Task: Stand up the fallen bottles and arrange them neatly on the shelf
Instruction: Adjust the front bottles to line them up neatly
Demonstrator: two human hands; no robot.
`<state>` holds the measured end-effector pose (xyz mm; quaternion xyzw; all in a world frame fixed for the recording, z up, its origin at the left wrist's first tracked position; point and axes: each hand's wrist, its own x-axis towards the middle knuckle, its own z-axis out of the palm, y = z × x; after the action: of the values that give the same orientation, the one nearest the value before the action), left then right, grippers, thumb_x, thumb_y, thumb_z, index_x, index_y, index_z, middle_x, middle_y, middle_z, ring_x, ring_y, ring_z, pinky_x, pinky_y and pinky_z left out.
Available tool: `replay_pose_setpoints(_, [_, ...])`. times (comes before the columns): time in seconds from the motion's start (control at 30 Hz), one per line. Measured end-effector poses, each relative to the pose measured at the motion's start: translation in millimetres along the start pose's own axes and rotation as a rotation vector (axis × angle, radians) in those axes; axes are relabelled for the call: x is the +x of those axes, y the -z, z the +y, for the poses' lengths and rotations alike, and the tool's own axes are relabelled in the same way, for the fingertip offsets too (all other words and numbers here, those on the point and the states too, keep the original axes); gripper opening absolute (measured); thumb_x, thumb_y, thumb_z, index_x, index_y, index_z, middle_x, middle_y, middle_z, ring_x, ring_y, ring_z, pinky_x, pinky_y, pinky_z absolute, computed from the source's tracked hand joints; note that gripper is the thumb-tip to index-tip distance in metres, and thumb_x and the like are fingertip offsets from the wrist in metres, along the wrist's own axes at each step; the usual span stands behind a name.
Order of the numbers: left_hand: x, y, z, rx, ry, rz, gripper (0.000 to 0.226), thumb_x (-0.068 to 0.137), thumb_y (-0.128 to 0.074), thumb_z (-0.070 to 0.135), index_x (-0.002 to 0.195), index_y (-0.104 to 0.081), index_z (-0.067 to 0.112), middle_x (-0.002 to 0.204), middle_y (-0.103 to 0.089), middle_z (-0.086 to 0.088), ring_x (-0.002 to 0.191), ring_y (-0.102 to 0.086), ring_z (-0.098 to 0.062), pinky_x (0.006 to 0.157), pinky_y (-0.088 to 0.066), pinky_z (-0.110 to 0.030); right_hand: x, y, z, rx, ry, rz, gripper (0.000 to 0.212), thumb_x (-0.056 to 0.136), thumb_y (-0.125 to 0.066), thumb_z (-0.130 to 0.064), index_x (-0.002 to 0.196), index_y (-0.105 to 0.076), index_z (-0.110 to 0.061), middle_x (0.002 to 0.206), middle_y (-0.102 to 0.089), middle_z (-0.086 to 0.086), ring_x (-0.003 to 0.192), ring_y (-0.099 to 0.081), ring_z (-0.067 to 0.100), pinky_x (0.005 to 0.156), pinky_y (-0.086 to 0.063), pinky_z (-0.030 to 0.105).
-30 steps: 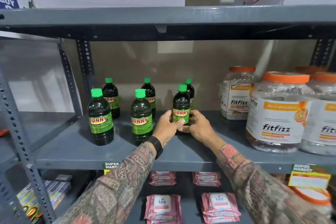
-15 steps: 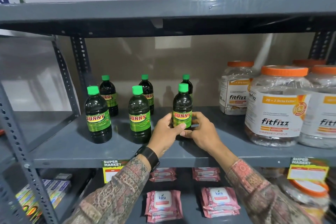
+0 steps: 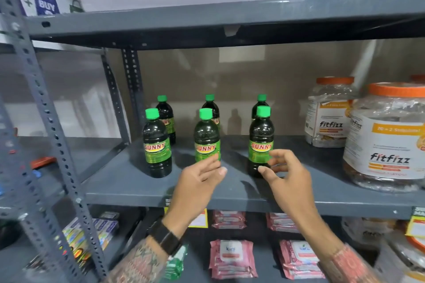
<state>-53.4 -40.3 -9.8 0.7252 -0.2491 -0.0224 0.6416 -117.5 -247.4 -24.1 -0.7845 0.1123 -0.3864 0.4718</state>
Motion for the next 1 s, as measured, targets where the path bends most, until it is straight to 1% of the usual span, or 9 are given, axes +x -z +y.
replay_pose_setpoints(0.17, [-12,99,-13,-0.054,0.0,0.39,0.022,0.092,-0.071,0.013,0.109,-0.076,0.026,0.1,-0.081,0.002,0.101,-0.075,-0.015,0.084,-0.056,-0.026,-31,-60,-41,0.15,0.135,-0.156,0.024,0.088,-0.078,-0.011,0.096,-0.068,-0.031,0.082,-0.069,-0.009,0.075,-0.065,0.009,0.065,-0.057,0.031])
replay_pose_setpoints(0.27, [3,134,-27,-0.116,0.01,0.495,0.025,0.097,-0.063,0.012,0.115,-0.07,0.028,0.108,-0.077,0.002,0.112,-0.069,-0.017,0.09,-0.053,-0.028,-42,-114,-70,0.22,0.149,-0.354,0.031,0.092,-0.075,-0.022,0.12,-0.067,-0.031,0.106,-0.07,-0.012,0.095,-0.068,0.006,0.081,-0.059,0.032])
replay_pose_setpoints(0.37, [18,150,-32,-0.233,0.075,0.394,0.046,0.103,-0.054,0.031,0.149,-0.047,0.025,0.147,-0.057,0.001,0.137,-0.051,-0.015,0.117,-0.039,-0.038,-37,-168,-90,0.32,-0.039,-0.468,0.06,0.099,-0.065,-0.04,0.154,-0.044,-0.031,0.149,-0.052,-0.012,0.134,-0.052,0.006,0.112,-0.044,0.032])
replay_pose_setpoints(0.47, [30,148,-27,-0.279,0.174,0.237,0.07,0.101,-0.037,0.058,0.159,-0.026,0.022,0.164,-0.032,0.0,0.151,-0.032,-0.018,0.122,-0.025,-0.037,-22,-206,-99,0.389,-0.21,-0.458,0.075,0.099,-0.054,-0.058,0.163,-0.025,-0.034,0.167,-0.033,-0.01,0.151,-0.034,0.01,0.125,-0.029,0.042])
replay_pose_setpoints(0.57, [38,145,-29,-0.288,0.192,0.165,0.07,0.099,-0.024,0.066,0.154,-0.038,0.024,0.143,-0.054,0.011,0.129,-0.05,-0.005,0.113,-0.03,-0.029,-8,-227,-97,0.347,-0.267,-0.405,0.067,0.102,-0.049,-0.054,0.163,-0.027,-0.035,0.162,-0.037,-0.015,0.152,-0.034,0.011,0.125,-0.029,0.044])
replay_pose_setpoints(0.67, [46,146,-38,-0.295,0.183,0.148,0.055,0.099,-0.019,0.067,0.124,-0.061,0.042,0.108,-0.063,0.027,0.11,-0.056,0.002,0.102,-0.032,-0.026,-7,-240,-95,0.291,-0.248,-0.371,0.058,0.099,-0.05,-0.053,0.155,-0.042,-0.041,0.149,-0.057,-0.014,0.14,-0.052,0.013,0.117,-0.041,0.043])
replay_pose_setpoints(0.8, [50,157,-46,-0.263,0.163,0.138,0.054,0.085,-0.027,0.08,0.094,-0.07,0.049,0.101,-0.068,0.03,0.104,-0.058,0.011,0.093,-0.038,-0.021,-17,-251,-101,0.273,-0.199,-0.293,0.046,0.105,-0.055,-0.034,0.15,-0.048,-0.038,0.133,-0.067,-0.013,0.123,-0.06,0.011,0.101,-0.047,0.034])
replay_pose_setpoints(0.93, [54,171,-49,-0.237,0.155,0.111,0.053,0.096,-0.021,0.071,0.094,-0.07,0.049,0.091,-0.073,0.033,0.093,-0.061,0.018,0.086,-0.04,-0.016,-25,-260,-105,0.265,-0.175,-0.305,0.046,0.105,-0.055,-0.033,0.15,-0.046,-0.041,0.128,-0.064,-0.016,0.12,-0.057,0.009,0.102,-0.045,0.033])
replay_pose_setpoints(1.0, [55,177,-52,-0.238,0.175,0.117,0.057,0.097,-0.021,0.07,0.115,-0.067,0.043,0.109,-0.069,0.027,0.106,-0.059,0.009,0.096,-0.038,-0.019,-24,-261,-106,0.317,-0.199,-0.313,0.044,0.106,-0.052,-0.037,0.15,-0.046,-0.042,0.135,-0.061,-0.019,0.127,-0.056,0.007,0.107,-0.044,0.034])
